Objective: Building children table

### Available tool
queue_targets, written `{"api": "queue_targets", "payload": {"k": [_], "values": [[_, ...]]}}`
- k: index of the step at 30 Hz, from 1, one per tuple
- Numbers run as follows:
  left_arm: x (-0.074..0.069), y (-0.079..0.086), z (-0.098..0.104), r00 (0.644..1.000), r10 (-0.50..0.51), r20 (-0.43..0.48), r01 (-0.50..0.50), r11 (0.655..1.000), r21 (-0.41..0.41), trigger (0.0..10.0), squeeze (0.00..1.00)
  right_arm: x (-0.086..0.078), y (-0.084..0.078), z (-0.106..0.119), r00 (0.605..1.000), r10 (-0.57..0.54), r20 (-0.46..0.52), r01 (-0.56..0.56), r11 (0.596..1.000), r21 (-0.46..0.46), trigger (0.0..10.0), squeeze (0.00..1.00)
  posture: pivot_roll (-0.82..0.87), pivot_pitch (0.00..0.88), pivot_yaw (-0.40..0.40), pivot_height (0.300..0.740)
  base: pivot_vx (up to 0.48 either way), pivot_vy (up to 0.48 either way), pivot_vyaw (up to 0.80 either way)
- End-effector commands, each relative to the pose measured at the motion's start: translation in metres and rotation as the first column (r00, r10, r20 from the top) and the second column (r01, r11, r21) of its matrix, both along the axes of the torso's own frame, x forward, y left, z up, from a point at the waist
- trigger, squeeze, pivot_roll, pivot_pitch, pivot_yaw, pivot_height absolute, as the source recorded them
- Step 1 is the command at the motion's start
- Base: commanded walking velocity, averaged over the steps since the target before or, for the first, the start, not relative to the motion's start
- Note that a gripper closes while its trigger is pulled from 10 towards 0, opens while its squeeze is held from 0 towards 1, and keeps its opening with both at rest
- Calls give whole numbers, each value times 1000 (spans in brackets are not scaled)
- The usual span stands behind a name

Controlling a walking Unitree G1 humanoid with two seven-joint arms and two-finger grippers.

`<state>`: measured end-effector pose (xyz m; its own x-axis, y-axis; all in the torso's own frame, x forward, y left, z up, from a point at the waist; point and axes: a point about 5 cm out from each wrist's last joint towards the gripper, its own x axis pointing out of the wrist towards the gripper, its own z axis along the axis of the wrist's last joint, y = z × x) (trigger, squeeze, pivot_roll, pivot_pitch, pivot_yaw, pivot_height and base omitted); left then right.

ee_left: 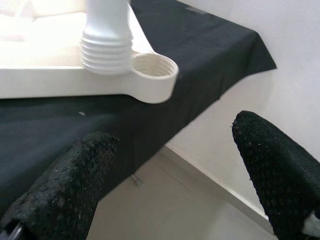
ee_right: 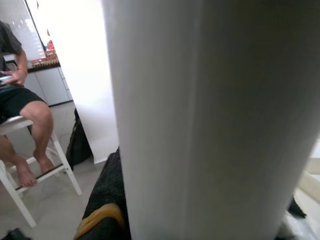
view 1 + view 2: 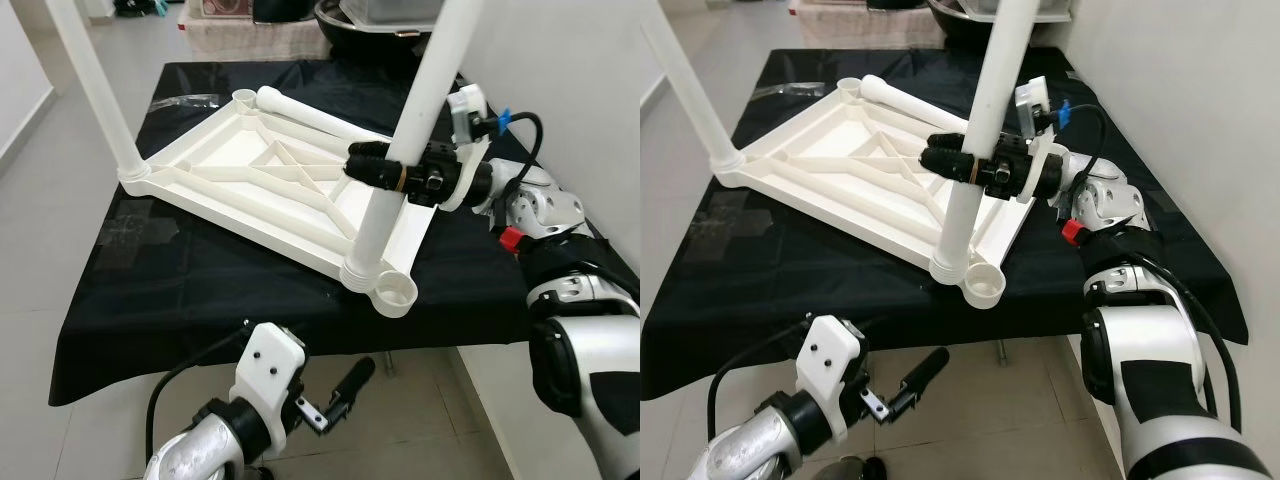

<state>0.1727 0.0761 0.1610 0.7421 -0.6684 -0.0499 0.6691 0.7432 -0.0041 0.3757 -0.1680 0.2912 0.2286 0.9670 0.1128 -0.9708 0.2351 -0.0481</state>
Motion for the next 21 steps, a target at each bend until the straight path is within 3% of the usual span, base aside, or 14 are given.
{"api": "queue_targets", "payload": {"k": [1, 18, 21], "values": [[-5, -2, -2, 1000, -19, -20, 19, 1000, 3, 10000, 0, -1, -10, 2, 1000, 6, 20, -6, 999, -41, 10000, 0, 140, 231, -47, 740, 0, 0, 0], [-7, 1, -3, 999, -31, -15, 32, 999, 20, 10000, 0, -15, -43, 17, 991, 54, 124, -38, 991, -128, 10000, 0, 150, 200, -27, 740, 0, 0, 0], [-7, 2, -3, 999, -32, -14, 33, 999, 24, 10000, 0, -15, -45, 28, 989, 46, 139, -37, 997, -63, 10000, 0, 149, 194, -23, 740, 0, 0, 0]]}}
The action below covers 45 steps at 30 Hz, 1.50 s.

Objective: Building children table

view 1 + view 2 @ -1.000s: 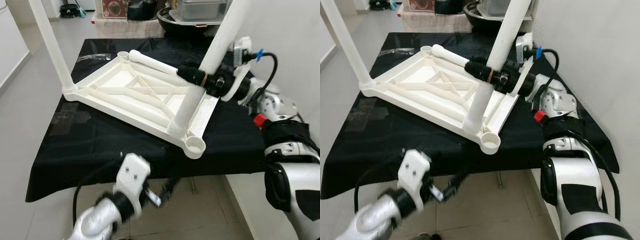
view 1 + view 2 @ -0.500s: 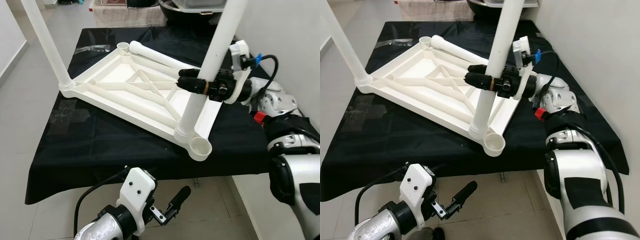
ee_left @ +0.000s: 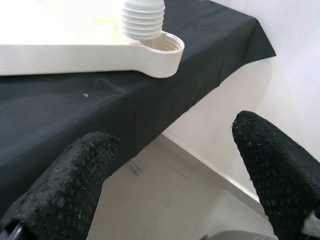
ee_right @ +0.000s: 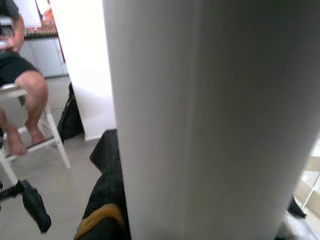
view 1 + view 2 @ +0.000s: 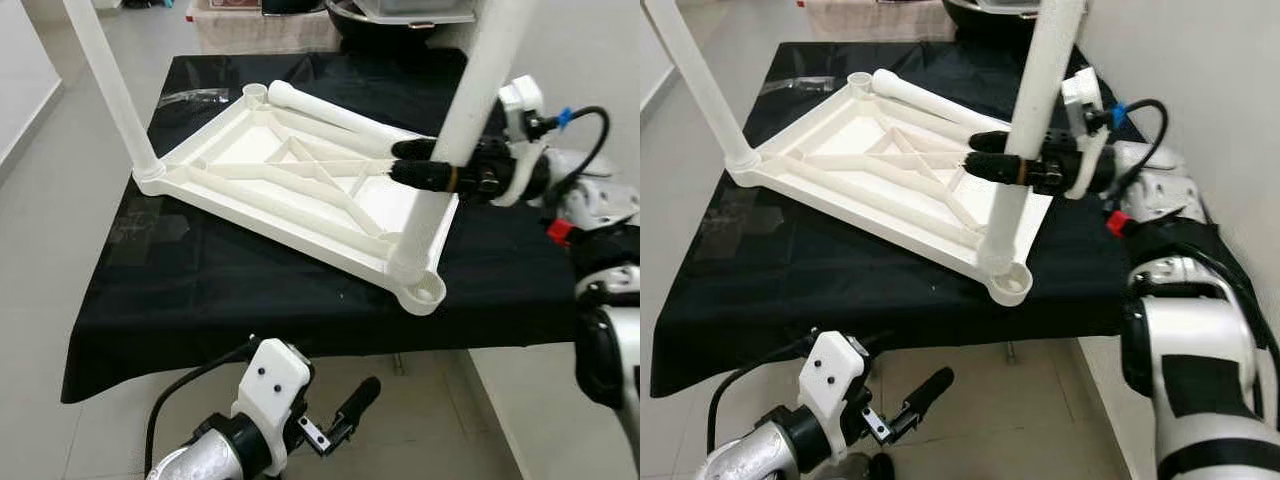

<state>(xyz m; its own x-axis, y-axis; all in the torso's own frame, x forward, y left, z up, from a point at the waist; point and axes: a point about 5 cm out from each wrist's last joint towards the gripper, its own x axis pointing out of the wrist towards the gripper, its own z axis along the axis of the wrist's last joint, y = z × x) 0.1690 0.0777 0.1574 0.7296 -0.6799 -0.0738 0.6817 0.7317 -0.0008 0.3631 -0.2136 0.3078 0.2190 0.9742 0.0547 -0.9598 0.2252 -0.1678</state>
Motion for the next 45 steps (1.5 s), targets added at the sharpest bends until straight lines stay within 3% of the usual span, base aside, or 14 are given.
{"api": "queue_targets", "payload": {"k": [1, 5, 10, 17, 22, 34, 45], "values": [[-2, 1, 0, 1000, -14, 5, 14, 1000, 9, 10000, 0, -5, 2, 29, 995, 74, 66, -81, 989, 121, 10000, 0, 145, 192, -21, 740, 0, 0, 0], [-1, 0, 1, 1000, -12, 9, 12, 1000, 10, 10000, 0, -6, 3, 33, 993, 85, 77, -95, 986, 135, 10000, 0, 146, 189, -22, 740, 0, 0, 0], [-1, 1, 2, 1000, -6, 13, 6, 1000, 8, 10000, 0, -5, 6, 12, 996, 87, 22, -87, 996, 35, 10000, 0, 150, 190, -24, 740, 0, 0, 0], [-2, 1, 2, 1000, -8, 15, 8, 1000, 15, 10000, 0, -6, 3, -6, 997, 74, -31, -75, 997, -25, 10000, 0, 153, 196, -26, 740, 0, 0, 0], [-1, 2, 2, 1000, -2, 15, 2, 1000, 14, 10000, 0, -8, 1, -4, 996, 83, -31, -83, 996, -8, 10000, 0, 152, 204, -25, 740, 0, 0, 0], [-1, 1, 2, 1000, -6, 20, 6, 1000, 16, 10000, 0, -10, -6, -7, 997, 59, -44, -62, 995, -75, 10000, 0, 149, 212, -25, 740, 0, 0, 0], [0, 1, 3, 1000, -6, 31, 6, 1000, 24, 10000, 0, -15, -8, -22, 993, 78, -92, -84, 995, -60, 10000, 0, 154, 217, -14, 740, 0, 0, 0]]}}
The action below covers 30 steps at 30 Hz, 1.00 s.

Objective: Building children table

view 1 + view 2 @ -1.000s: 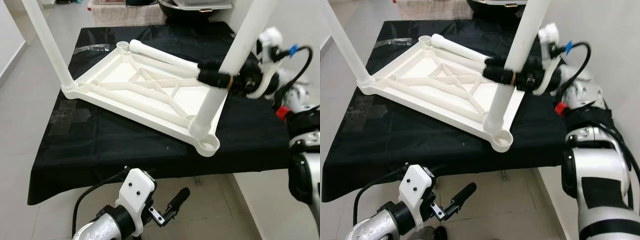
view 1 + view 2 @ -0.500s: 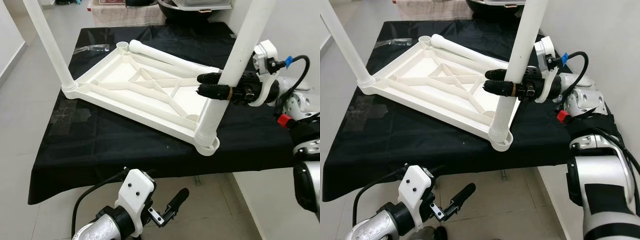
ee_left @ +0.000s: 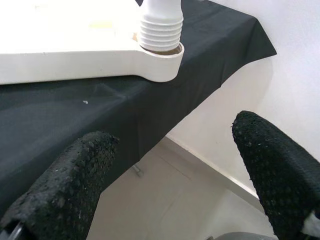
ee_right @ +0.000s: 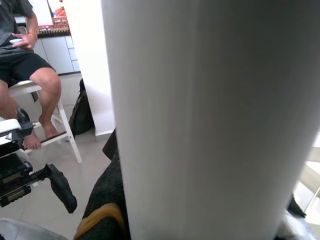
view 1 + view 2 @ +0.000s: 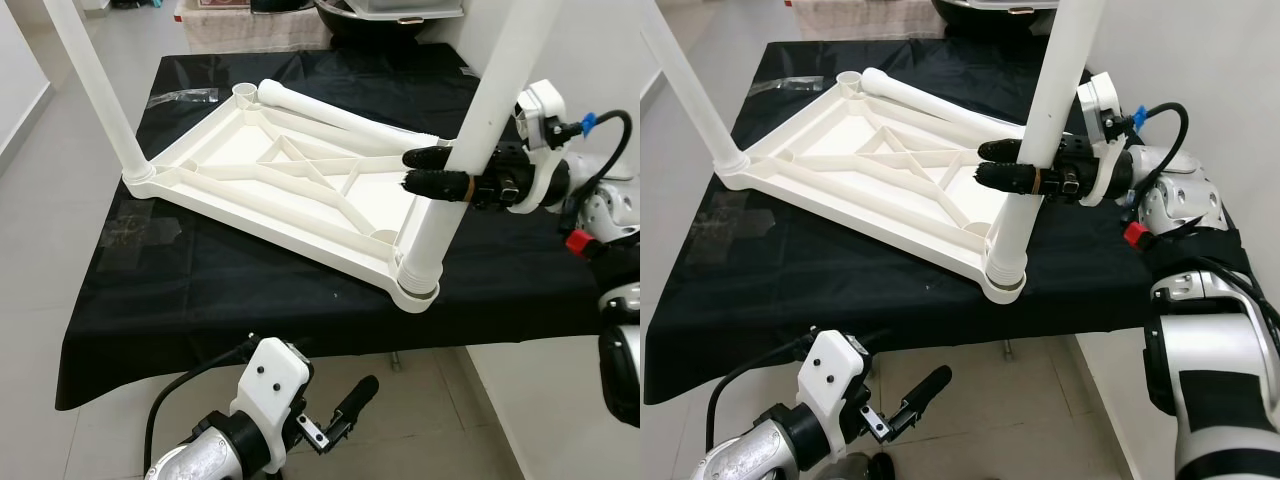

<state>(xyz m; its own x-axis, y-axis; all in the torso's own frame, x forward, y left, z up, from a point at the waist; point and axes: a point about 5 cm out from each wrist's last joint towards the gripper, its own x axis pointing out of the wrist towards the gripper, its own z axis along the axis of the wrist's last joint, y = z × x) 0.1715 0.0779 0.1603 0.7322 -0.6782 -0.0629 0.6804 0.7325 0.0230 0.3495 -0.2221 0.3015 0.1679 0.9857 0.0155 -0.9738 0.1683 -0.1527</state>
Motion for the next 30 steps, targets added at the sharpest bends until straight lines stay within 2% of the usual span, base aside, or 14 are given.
{"api": "queue_targets", "payload": {"k": [1, 14, 17, 20, 27, 30], "values": [[-2, 1, 1, 1000, -7, 6, 7, 1000, 14, 10000, 0, -2, 0, -15, 997, 27, -67, -29, 999, -29, 10000, 0, 154, 217, -14, 740, 0, 0, 0], [0, 2, 0, 1000, 0, 14, 0, 1000, 18, 10000, 0, -6, 2, -20, 995, 55, -85, -57, 998, -20, 10000, 0, 147, 214, -13, 740, 0, 0, 0], [1, 3, 2, 1000, 3, 22, -4, 1000, 16, 10000, 0, 0, 6, -31, 997, 19, -70, -22, 999, -38, 10000, 0, 150, 214, -15, 740, 0, 0, 0], [1, 3, 2, 1000, 3, 22, -4, 1000, 16, 10000, 0, 0, 6, -31, 997, 19, -70, -22, 999, -38, 10000, 0, 150, 214, -15, 740, 0, 0, 0], [8, 7, 3, 999, 18, 43, -19, 999, 27, 10000, 0, -9, 8, -43, 997, 18, -75, -21, 999, -33, 10000, 0, 141, 212, -14, 740, 0, 0, 0], [10, 8, 3, 999, 21, 50, -23, 999, 30, 10000, 0, -12, 17, -50, 996, 10, -83, -14, 998, -53, 10000, 0, 135, 208, -13, 740, 0, 0, 0]]}}
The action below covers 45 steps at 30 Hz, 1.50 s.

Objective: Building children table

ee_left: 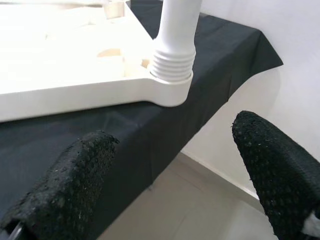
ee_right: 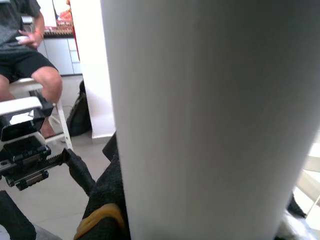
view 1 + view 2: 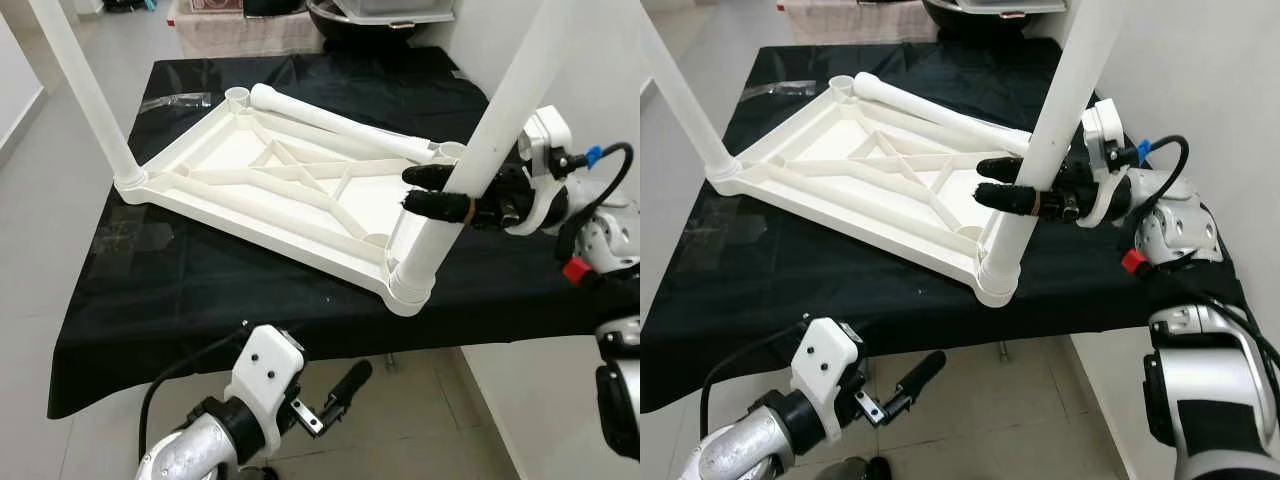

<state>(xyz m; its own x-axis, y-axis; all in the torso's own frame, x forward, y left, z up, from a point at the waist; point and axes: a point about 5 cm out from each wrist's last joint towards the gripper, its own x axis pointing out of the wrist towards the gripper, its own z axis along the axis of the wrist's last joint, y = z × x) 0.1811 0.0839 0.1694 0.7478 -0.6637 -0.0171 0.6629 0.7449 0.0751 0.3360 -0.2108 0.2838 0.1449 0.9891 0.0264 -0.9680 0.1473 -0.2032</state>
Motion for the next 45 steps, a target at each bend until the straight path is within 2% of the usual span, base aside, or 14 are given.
{"api": "queue_targets", "payload": {"k": [1, 8, 12, 24, 28, 33, 36, 45], "values": [[1, 2, -6, 1000, 5, -18, -5, 1000, 22, 10000, 0, 1, 9, -34, 990, -21, -139, 13, 998, -61, 10000, 0, 135, 208, -13, 740, 0, 0, 0], [1, 1, -6, 1000, 9, -13, -8, 1000, 21, 10000, 0, 9, 20, -38, 986, -94, -139, 88, 995, -48, 10000, 0, 137, 201, -20, 740, 0, 0, 0], [2, 3, -6, 1000, 17, -9, -16, 1000, 22, 10000, 0, 16, 25, -40, 970, -185, -156, 185, 983, -16, 10000, 0, 133, 199, -22, 740, 0, 0, 0], [5, 5, -5, 1000, 21, 7, -21, 999, 30, 10000, 0, 7, 31, -44, 959, -243, -144, 247, 969, 10, 10000, 0, 127, 192, -17, 740, 0, 0, 0], [7, 6, -5, 1000, 25, 12, -26, 999, 31, 10000, 0, 4, 51, -45, 963, -227, -143, 227, 974, -13, 10000, 0, 124, 192, -17, 740, 0, 0, 0], [8, 6, -5, 1000, 28, 14, -28, 999, 31, 10000, 0, 5, 57, -45, 961, -231, -150, 229, 973, -27, 10000, 0, 124, 194, -22, 740, 0, 0, 0], [7, 5, -5, 999, 35, 15, -36, 999, 28, 10000, 0, 11, 71, -45, 937, -294, -187, 291, 956, -43, 10000, 0, 124, 203, -30, 740, 0, 0, 0], [8, 6, -5, 999, 41, 17, -41, 999, 28, 10000, 0, 8, 81, -44, 933, -310, -181, 308, 951, -44, 10000, 0, 117, 210, -34, 740, 0, 0, 0]]}}
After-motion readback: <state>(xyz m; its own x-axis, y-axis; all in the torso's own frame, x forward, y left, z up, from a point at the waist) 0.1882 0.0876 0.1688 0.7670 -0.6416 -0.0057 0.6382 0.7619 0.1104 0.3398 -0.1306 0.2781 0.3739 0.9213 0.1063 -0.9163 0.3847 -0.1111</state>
